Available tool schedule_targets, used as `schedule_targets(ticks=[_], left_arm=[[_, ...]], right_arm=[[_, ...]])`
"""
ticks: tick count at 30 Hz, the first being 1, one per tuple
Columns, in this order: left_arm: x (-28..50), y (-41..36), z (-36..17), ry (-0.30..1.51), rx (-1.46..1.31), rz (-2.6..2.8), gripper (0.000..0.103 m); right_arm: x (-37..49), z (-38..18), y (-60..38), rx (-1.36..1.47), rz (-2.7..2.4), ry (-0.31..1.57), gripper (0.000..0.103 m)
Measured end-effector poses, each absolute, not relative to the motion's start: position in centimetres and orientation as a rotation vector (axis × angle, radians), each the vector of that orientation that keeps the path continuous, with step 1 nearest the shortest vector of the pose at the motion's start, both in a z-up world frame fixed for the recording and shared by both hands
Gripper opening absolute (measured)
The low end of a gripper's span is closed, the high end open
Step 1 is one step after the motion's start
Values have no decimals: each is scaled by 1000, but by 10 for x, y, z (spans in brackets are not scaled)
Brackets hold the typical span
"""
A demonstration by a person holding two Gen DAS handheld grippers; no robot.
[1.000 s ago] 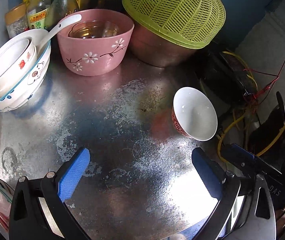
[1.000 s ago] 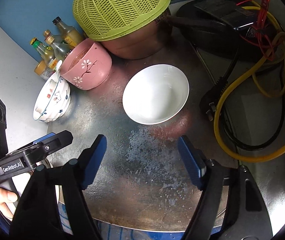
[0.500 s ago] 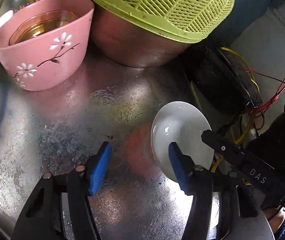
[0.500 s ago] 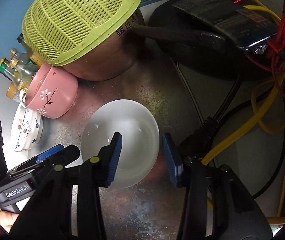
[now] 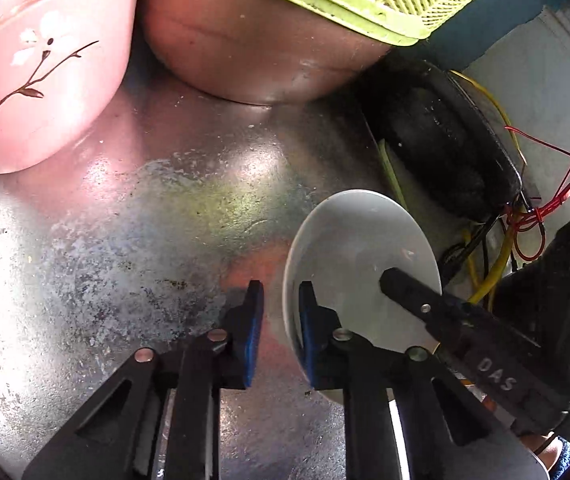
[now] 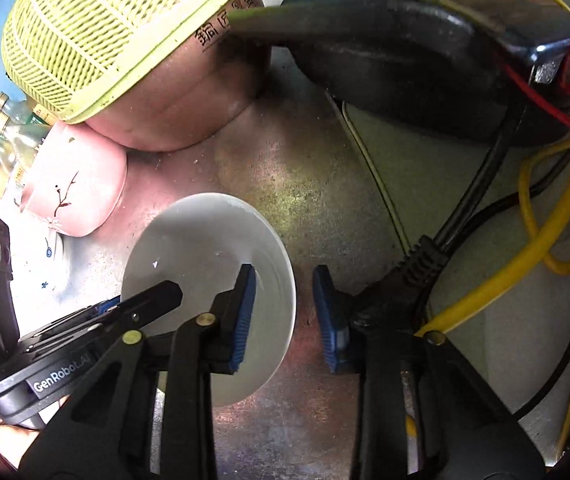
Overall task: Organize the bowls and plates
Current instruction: 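Lift the small bowl with both grippers and carry it toward the stack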
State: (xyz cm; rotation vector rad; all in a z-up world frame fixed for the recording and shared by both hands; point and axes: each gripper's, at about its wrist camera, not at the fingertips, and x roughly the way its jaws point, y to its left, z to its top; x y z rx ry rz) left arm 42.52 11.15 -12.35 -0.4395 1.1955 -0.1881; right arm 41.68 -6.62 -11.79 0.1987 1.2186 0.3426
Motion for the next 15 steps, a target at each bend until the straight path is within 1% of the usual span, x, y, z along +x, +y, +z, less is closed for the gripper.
schedule_targets(ticks=[1,2,3,15], left_arm=[[425,110,-122,1190,-430,-192,9],[424,108,-121,1186,-414,-188,6],[423,105,-120,1183,-399,-182,6],[399,116,-107,1158,-406,-173,6]], right_arm=[[416,-121,-66,200,346,1231,18],[415,-123,-65,200,348,1240,11],[416,-124,-63,196,350,1242,8],[405,-109,-63,194,364,1201,8]])
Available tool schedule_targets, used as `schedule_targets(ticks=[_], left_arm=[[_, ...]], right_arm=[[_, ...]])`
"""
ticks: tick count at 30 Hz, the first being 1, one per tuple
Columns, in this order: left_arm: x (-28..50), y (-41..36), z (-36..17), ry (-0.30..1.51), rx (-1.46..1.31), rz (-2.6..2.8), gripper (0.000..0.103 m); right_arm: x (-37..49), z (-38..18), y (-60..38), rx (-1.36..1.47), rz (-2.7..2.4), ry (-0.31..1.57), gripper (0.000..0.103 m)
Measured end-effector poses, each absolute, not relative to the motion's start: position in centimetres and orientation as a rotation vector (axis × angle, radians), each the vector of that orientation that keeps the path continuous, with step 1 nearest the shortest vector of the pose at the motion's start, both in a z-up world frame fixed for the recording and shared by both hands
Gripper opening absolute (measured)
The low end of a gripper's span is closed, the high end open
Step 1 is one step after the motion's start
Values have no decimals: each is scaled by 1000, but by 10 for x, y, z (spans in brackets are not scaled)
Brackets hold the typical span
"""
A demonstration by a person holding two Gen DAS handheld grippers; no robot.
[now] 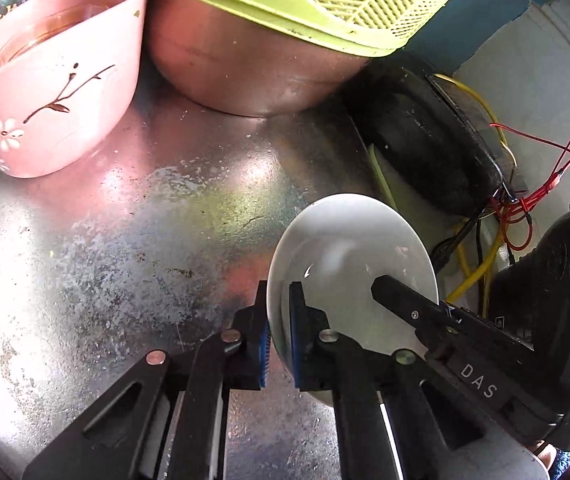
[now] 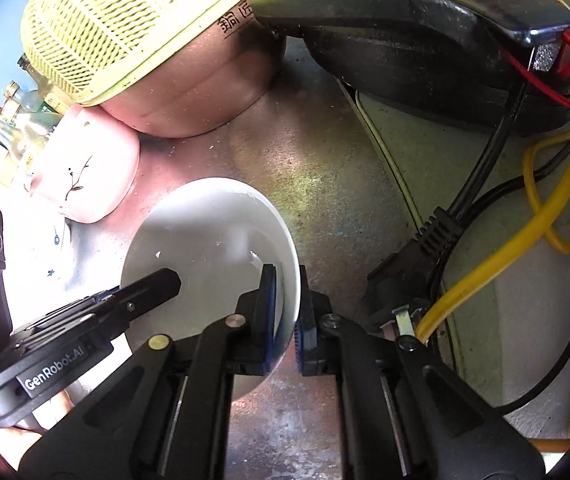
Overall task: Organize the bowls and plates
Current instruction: 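Lift the small bowl with both grippers and carry it toward the stack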
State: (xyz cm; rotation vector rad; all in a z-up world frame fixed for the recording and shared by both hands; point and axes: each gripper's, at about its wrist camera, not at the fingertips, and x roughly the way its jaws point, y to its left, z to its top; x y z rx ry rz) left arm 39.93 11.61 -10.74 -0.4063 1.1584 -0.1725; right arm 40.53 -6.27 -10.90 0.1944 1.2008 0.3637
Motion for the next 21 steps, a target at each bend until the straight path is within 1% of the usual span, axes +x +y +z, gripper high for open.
schedule_targets(ticks=[10,21], left_arm=[[378,117,-84,1129,-387,-169,6],[348,121,-47,1074,-371,-147,6]], right_arm=[[388,-93,-63,197,375,1177,8],[363,-61,-64,196,405,1134,8]])
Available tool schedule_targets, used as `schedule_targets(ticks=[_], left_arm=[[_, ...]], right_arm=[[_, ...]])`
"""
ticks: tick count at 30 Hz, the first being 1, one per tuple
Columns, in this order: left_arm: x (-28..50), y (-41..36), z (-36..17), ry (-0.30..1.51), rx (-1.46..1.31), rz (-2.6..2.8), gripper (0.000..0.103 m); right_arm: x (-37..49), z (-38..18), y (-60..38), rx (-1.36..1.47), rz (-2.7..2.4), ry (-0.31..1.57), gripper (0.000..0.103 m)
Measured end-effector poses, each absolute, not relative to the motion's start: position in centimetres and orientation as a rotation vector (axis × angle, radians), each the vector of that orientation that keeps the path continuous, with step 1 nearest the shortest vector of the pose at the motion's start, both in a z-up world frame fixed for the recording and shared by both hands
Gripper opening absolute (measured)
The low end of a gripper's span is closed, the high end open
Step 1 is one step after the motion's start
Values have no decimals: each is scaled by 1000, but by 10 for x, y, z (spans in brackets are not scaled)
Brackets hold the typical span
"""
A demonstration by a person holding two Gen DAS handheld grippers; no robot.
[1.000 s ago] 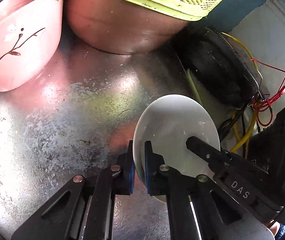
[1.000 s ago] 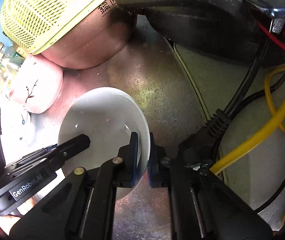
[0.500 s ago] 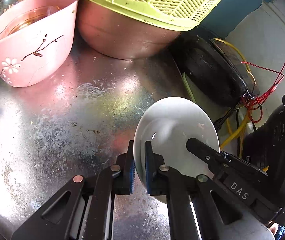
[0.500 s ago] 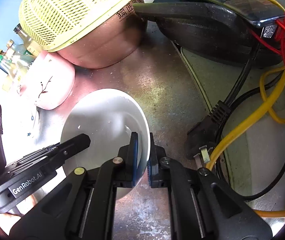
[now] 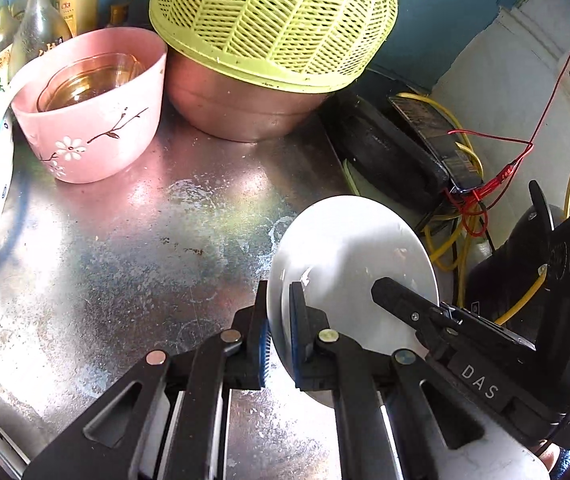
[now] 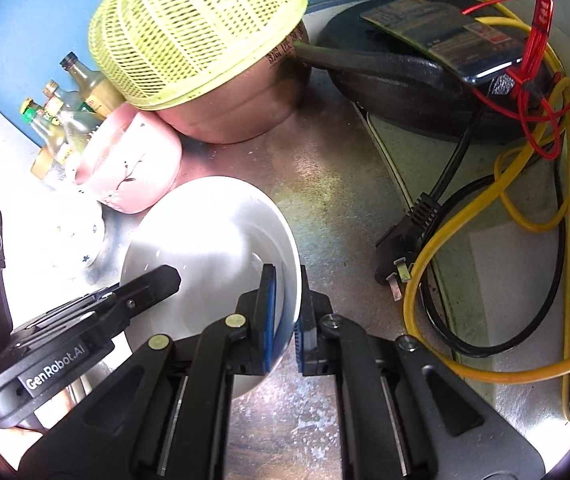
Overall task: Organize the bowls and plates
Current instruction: 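Lift the small bowl with both grippers and carry it toward the stack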
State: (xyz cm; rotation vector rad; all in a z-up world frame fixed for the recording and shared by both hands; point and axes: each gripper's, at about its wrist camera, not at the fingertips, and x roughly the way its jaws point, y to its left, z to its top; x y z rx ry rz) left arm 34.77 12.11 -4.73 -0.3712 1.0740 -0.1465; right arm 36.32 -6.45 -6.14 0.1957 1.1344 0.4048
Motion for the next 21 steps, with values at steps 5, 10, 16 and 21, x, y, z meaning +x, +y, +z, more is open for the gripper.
schedule_targets(ticks=[5,10,16,21], left_arm=[[332,126,-31,1056,-360,-127,6],[315,135,-17,1034,-359,-104,6],[290,148,-3,1012,-367,-73,6],[268,161,6,1000,-382,-42,6]], right_arm=[[353,-47,-57,184,434,1119,8],[338,-33,-50,173,471,1103,8],[322,-23,-32,158,510,1088,8],[306,-15,-17,132,545,1080,8]])
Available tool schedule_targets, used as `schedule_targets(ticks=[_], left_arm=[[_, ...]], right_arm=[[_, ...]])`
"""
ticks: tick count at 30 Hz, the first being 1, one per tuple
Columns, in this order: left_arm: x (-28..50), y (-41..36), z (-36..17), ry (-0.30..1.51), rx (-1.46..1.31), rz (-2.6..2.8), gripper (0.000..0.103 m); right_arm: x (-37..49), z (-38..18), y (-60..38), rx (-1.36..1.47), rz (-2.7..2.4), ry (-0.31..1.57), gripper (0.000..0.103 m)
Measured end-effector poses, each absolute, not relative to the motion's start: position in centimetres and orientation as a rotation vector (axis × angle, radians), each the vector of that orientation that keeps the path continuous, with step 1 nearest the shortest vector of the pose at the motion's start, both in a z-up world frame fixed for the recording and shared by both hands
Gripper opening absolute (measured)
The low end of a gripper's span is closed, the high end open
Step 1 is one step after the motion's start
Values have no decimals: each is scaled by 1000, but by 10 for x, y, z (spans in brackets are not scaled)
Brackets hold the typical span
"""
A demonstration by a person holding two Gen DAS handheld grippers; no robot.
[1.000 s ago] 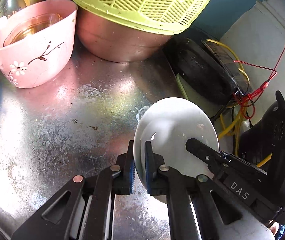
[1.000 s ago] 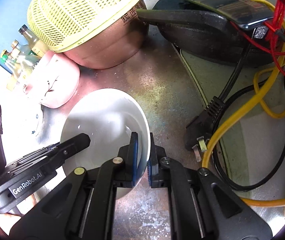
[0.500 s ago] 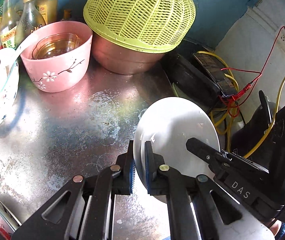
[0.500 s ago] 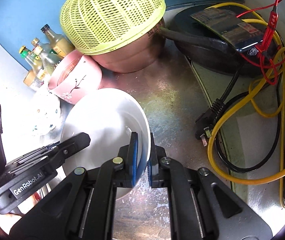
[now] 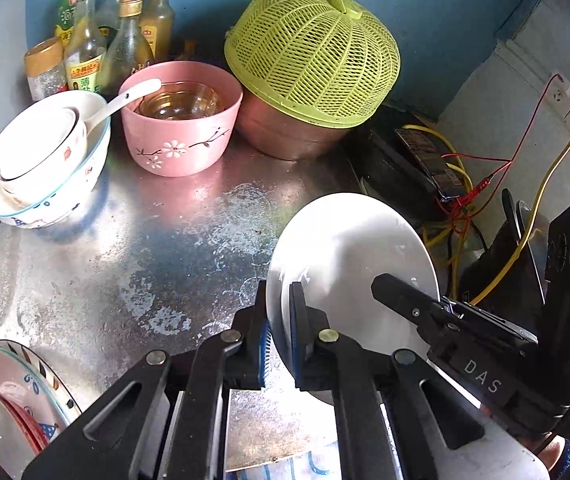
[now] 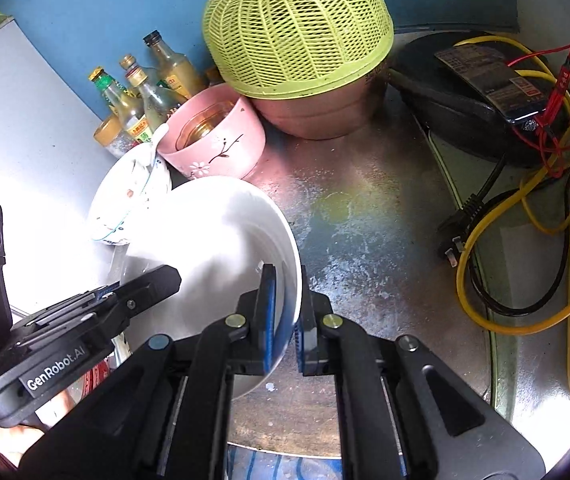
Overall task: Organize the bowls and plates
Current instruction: 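Lift the small bowl with both grippers and carry it toward the stack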
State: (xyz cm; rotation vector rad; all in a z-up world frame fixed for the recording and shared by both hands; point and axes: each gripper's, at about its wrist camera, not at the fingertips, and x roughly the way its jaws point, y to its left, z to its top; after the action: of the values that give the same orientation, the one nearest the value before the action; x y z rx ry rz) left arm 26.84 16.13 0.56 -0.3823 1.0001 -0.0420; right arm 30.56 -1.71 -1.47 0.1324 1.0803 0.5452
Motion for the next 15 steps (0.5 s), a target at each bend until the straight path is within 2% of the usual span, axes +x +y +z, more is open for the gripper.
schedule_targets(ticks=[15], left_arm=[[218,197,20,973,-406,31,6]], right_arm=[[263,-4,19,95,639,1081,9]])
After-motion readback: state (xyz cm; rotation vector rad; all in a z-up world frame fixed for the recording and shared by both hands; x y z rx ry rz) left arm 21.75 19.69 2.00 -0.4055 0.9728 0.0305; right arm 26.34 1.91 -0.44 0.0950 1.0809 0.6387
